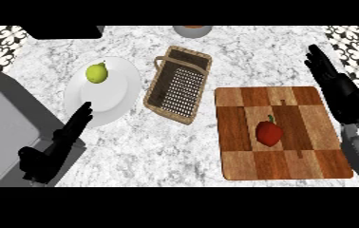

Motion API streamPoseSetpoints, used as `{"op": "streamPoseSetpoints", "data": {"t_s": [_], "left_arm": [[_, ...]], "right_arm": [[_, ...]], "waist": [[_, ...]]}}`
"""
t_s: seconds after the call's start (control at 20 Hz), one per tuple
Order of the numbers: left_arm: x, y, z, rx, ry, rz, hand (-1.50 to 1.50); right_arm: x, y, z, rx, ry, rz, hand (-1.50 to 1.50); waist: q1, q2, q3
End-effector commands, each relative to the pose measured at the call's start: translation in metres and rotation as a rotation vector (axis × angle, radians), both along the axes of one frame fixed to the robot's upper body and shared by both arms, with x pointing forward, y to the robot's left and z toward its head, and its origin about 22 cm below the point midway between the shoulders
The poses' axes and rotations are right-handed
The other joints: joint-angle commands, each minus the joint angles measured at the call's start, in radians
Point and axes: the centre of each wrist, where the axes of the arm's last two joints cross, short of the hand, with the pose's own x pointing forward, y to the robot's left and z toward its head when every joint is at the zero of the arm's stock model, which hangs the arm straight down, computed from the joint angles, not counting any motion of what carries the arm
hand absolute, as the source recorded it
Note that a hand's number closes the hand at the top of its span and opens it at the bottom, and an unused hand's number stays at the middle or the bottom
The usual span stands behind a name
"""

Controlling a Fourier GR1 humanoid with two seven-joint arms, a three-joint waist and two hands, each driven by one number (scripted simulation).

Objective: Pick the bell pepper from the cutting board and place it in the basket

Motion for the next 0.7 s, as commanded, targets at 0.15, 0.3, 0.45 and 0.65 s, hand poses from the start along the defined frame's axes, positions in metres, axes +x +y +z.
{"op": "streamPoseSetpoints", "data": {"t_s": [0.15, 0.3, 0.45, 0.65], "left_arm": [[0.036, 0.014, 0.025, 0.012, -0.039, 0.207, 0.0], [0.043, 0.016, 0.03, -0.019, -0.021, 0.233, 0.0], [0.06, 0.019, 0.047, -0.032, -0.01, 0.263, 0.0], [0.06, 0.015, 0.04, -0.024, 0.015, 0.259, 0.0]], "right_arm": [[0.008, -0.049, 0.029, 0.218, -0.306, -0.051, 1.5], [0.0, -0.038, 0.048, -0.252, -0.3, 0.272, 1.5], [-0.003, 0.015, 0.005, -0.318, -0.402, 0.301, -1.5], [-0.004, 0.106, -0.031, -0.22, -0.497, 0.121, -1.5]], "waist": [[0.011, -0.012, 0.004], [0.025, -0.004, -0.001], [0.03, -0.01, 0.0], [0.03, -0.016, 0.0]]}}
